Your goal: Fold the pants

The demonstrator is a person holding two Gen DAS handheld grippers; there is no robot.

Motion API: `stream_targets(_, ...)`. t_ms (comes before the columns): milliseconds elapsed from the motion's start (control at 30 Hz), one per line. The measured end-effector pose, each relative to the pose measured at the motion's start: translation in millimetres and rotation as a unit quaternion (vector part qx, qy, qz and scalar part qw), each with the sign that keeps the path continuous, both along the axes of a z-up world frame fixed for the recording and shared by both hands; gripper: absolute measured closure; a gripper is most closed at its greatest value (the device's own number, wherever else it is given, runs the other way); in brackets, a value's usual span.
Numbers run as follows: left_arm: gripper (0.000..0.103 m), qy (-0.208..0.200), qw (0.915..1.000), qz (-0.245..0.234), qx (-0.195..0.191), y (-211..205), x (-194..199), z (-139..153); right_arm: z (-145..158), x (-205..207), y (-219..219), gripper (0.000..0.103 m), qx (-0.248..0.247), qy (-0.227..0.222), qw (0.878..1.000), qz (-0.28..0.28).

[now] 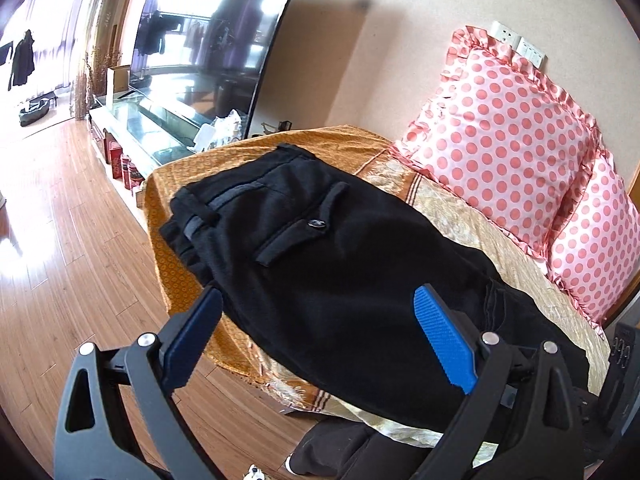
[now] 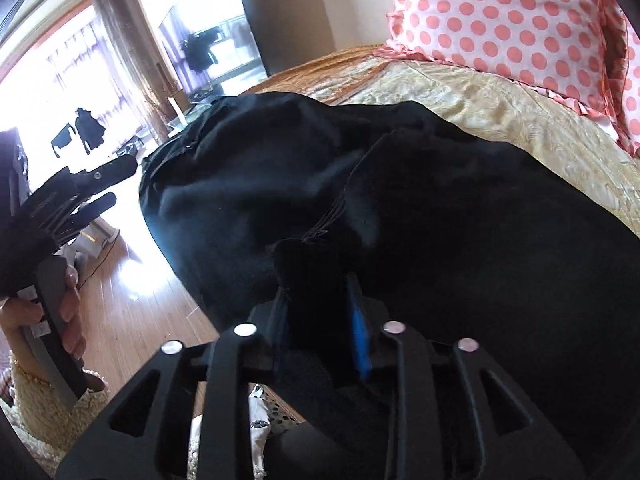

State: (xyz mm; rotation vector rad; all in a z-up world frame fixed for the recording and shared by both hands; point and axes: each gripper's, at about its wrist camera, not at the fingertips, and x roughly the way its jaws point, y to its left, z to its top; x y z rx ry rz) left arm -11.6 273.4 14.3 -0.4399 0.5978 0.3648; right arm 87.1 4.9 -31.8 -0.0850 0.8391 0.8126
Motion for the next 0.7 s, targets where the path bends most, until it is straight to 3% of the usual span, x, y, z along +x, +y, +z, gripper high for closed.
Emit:
stream_targets(67,0.006,0.005,0.9999,0.015,0.002,8.5,-7.4,-1.0,13.7,-5.0,-2.3,0.036,0.02,-0.02,1.0,0.01)
stream_targets(167,0.006,0.009,0.9991,0.039,-0.013,24.9,-18.3,-5.8,25.7,-10.2,1.3,0.036,0.035,-0.042,0.998,0.025)
stream_targets(300,0.006,0.007,0.9963,0.048,-0.071,45.4,-30.0,-19.8,-0.9,-16.2,21.1,0.036,-0.02,-0.005,0.999,0.048)
stream_targets(333,0.006,0.005,0.9939,0.046,-0.1,52.7,-31.9,-25.0,-0.7,-22.8,20.9,0.036,-0.018,-0.033,0.998,0.046)
stream_targets(500,0.006,-0.023,0.9753,0.04,-0.216,83.5,-32.6,-47.5,4.6,-24.0,17.0,0.035,-0.01,-0.024,0.998,0.055)
stream_targets(700,0.006,-0.043,0.9504,0.027,-0.307,103.9,-12.2,-66.3,1.4,-26.3,7.6,0.035,0.013,-0.01,0.999,0.043)
